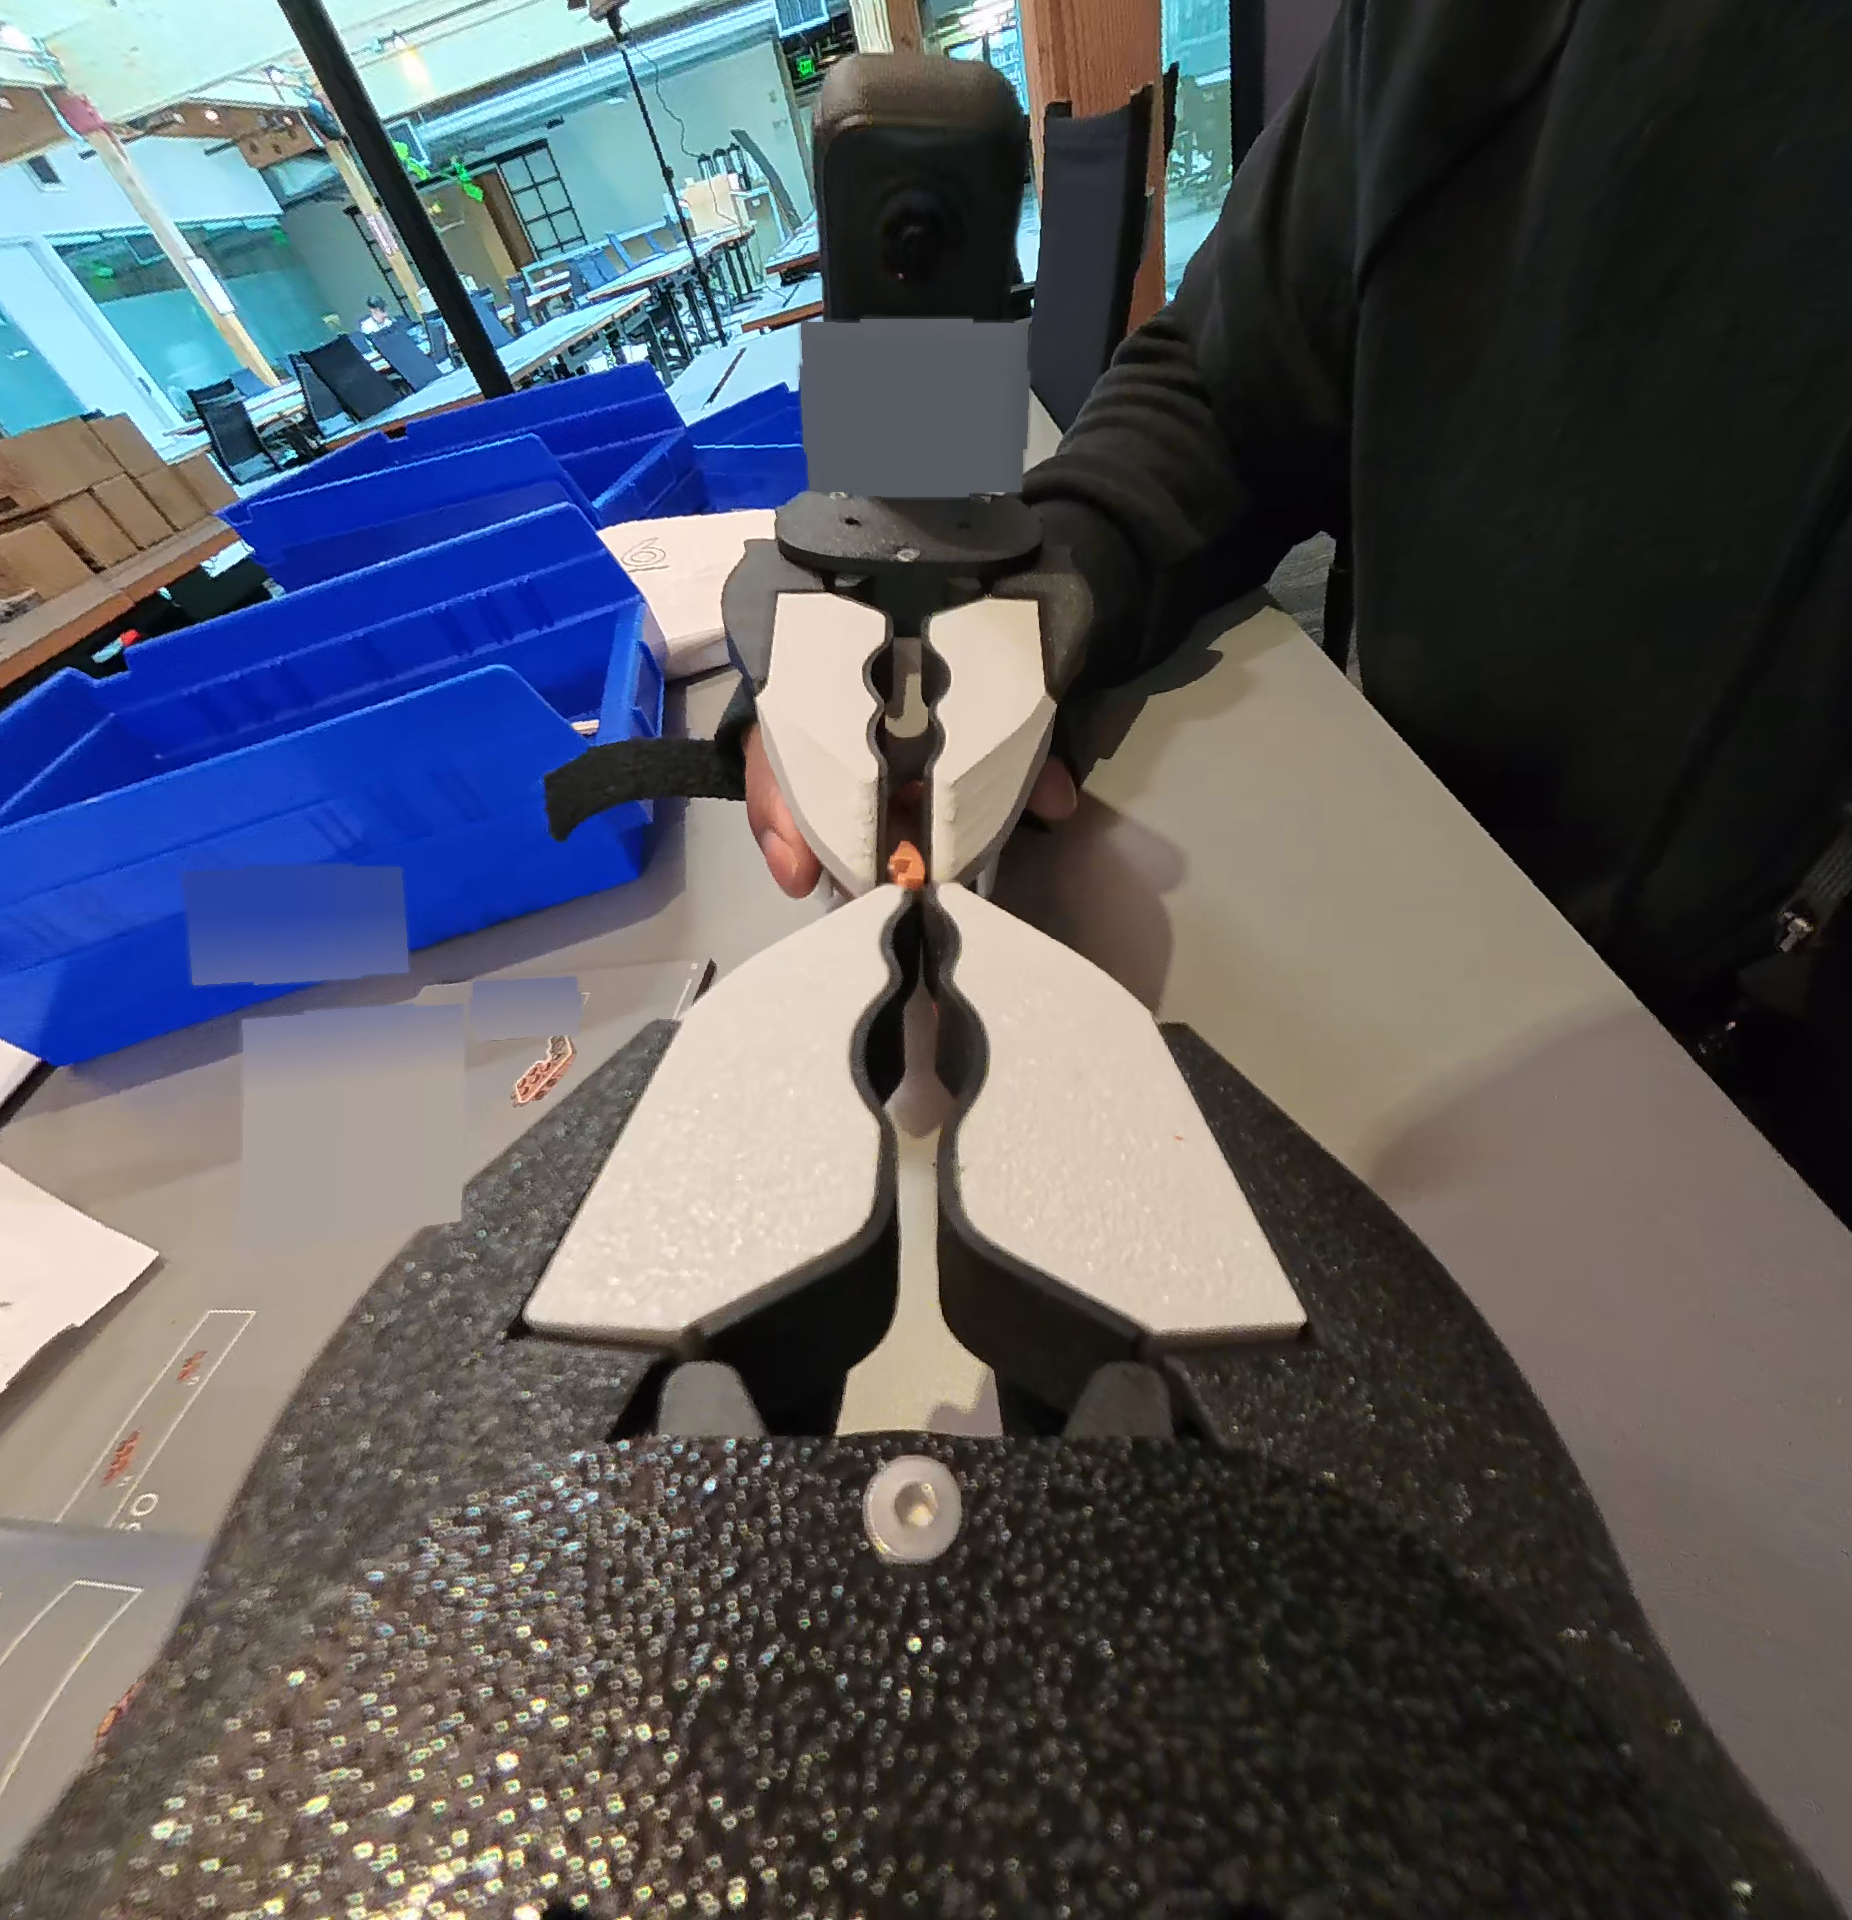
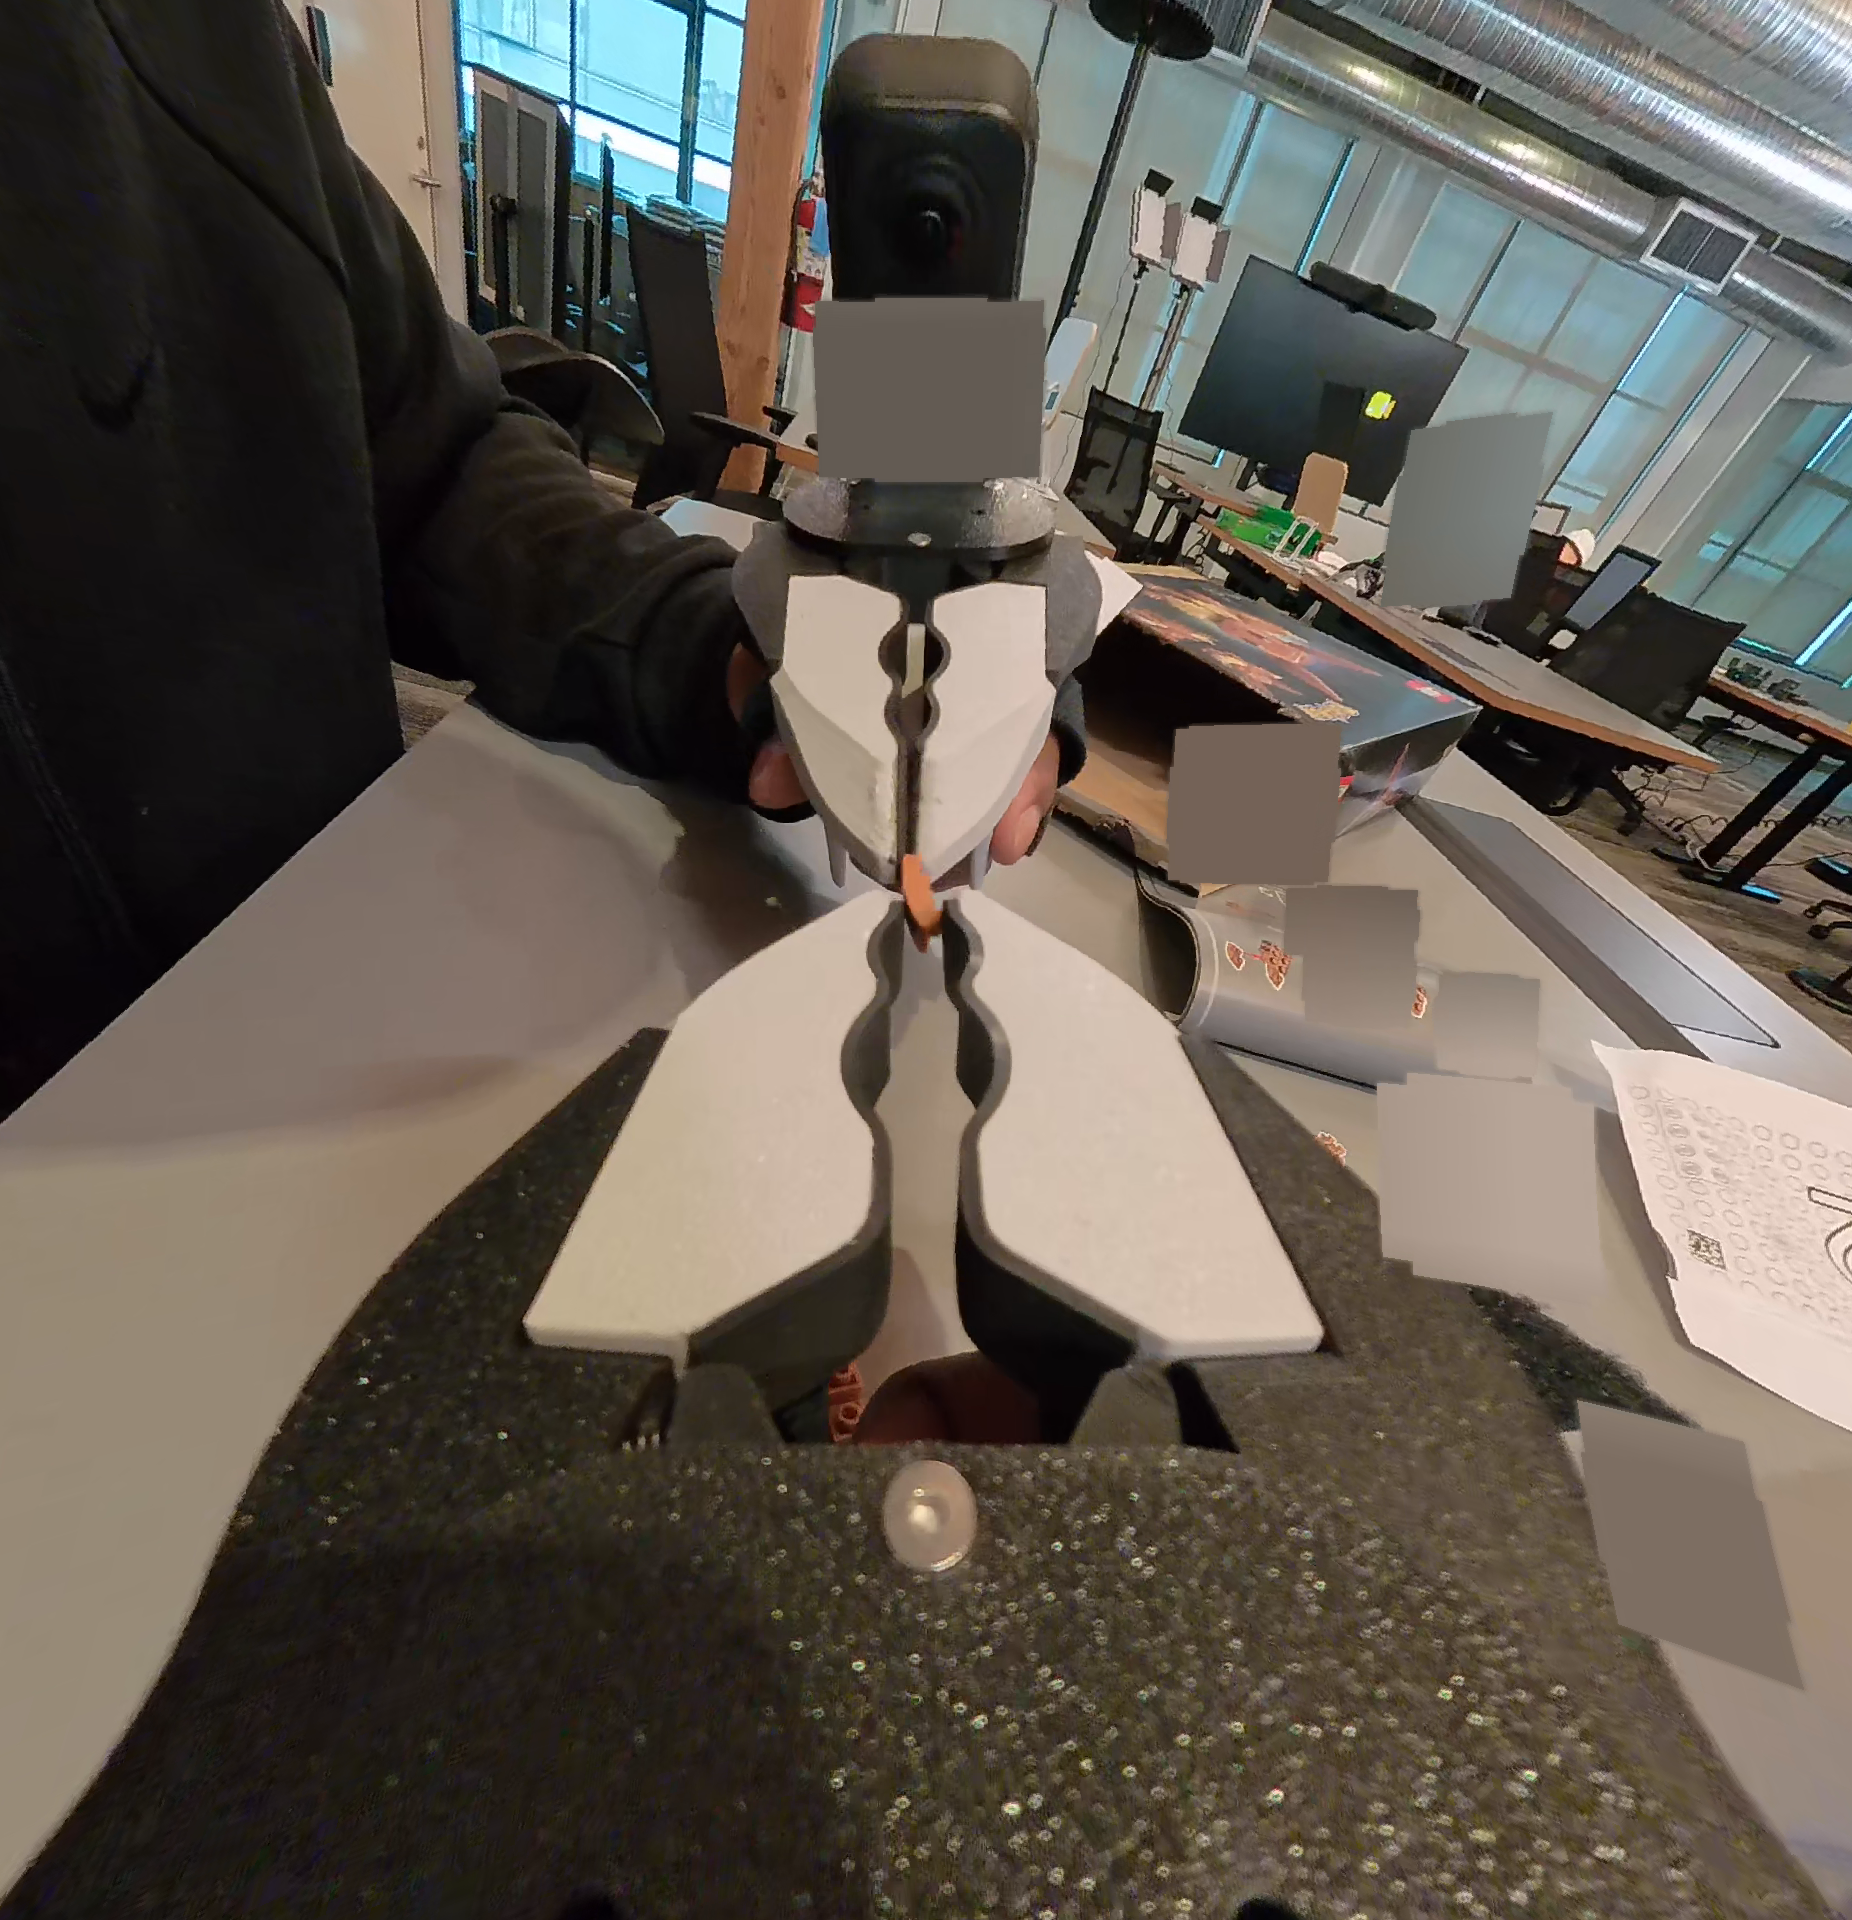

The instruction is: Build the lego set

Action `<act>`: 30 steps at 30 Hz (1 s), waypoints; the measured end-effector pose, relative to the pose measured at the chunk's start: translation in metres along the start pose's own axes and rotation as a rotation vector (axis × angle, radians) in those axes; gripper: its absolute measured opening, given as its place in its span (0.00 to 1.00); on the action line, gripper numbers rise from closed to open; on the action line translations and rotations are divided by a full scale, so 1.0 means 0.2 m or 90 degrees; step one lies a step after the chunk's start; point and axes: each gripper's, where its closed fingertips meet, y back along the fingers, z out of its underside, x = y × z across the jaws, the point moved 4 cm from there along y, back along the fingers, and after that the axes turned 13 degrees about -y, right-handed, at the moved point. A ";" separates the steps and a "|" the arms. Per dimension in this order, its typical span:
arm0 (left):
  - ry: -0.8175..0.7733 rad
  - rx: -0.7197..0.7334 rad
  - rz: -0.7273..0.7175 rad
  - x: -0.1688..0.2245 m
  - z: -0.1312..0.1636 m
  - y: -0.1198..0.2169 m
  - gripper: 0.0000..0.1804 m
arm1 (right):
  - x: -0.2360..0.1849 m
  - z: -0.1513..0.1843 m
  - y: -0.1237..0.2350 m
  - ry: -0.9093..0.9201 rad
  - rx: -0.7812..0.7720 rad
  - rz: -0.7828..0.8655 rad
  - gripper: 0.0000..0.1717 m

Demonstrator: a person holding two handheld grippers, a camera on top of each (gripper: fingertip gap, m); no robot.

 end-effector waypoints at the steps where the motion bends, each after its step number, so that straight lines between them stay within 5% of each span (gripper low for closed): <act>1: -0.001 -0.002 0.002 0.00 0.00 0.00 0.00 | 0.00 0.00 0.00 0.003 -0.002 0.002 0.04; 30: -0.010 -0.017 -0.003 0.01 0.02 -0.02 0.03 | -0.01 0.01 -0.01 0.010 -0.018 0.000 0.04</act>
